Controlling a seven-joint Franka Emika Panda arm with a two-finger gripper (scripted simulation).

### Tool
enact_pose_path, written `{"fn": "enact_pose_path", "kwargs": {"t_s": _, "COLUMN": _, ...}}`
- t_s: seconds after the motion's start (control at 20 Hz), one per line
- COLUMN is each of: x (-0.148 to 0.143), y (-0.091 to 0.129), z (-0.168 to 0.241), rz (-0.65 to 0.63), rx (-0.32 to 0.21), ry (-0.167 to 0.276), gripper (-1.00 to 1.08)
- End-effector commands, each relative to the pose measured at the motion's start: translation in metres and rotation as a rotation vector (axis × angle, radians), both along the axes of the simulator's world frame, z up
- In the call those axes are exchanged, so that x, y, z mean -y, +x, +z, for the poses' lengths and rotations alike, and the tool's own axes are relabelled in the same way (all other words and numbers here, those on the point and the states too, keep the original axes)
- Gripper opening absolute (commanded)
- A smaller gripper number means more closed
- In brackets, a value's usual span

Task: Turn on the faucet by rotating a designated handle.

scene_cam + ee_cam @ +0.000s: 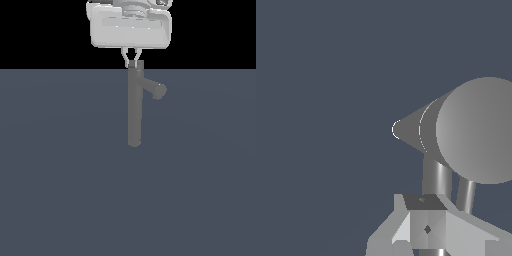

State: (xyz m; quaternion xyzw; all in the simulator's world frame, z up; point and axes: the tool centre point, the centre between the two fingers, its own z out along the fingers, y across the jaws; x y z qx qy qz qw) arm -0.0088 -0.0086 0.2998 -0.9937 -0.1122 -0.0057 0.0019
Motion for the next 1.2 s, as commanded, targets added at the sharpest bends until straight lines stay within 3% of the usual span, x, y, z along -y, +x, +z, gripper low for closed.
{"fn": "enact_pose_path", "kwargs": {"t_s": 0.0, "x": 0.0, "y": 0.0, "z": 0.0, "rz": 0.0, "rx": 0.0, "ry": 0.0, "gripper": -1.0}}
{"fn": "enact_pose_path", "kwargs": {"t_s": 0.65, "x": 0.072, "y": 0.023, "z": 0.001, "rz": -0.047, "rx": -0.011, "ry": -0.005, "gripper": -1.0}}
{"fn": "enact_pose_path", "kwargs": {"t_s": 0.7, "x": 0.072, "y": 0.023, "z": 0.001, "rz": -0.047, "rx": -0.011, "ry": -0.005, "gripper": -1.0}}
{"fn": "enact_pose_path", "kwargs": {"t_s": 0.75, "x": 0.035, "y": 0.011, "z": -0.001, "rz": 0.003, "rx": -0.039, "ry": 0.011, "gripper": -1.0}}
{"fn": "enact_pose_path", "kwargs": {"t_s": 1.15, "x": 0.052, "y": 0.037, "z": 0.0, "rz": -0.019, "rx": -0.028, "ry": 0.004, "gripper": -1.0}}
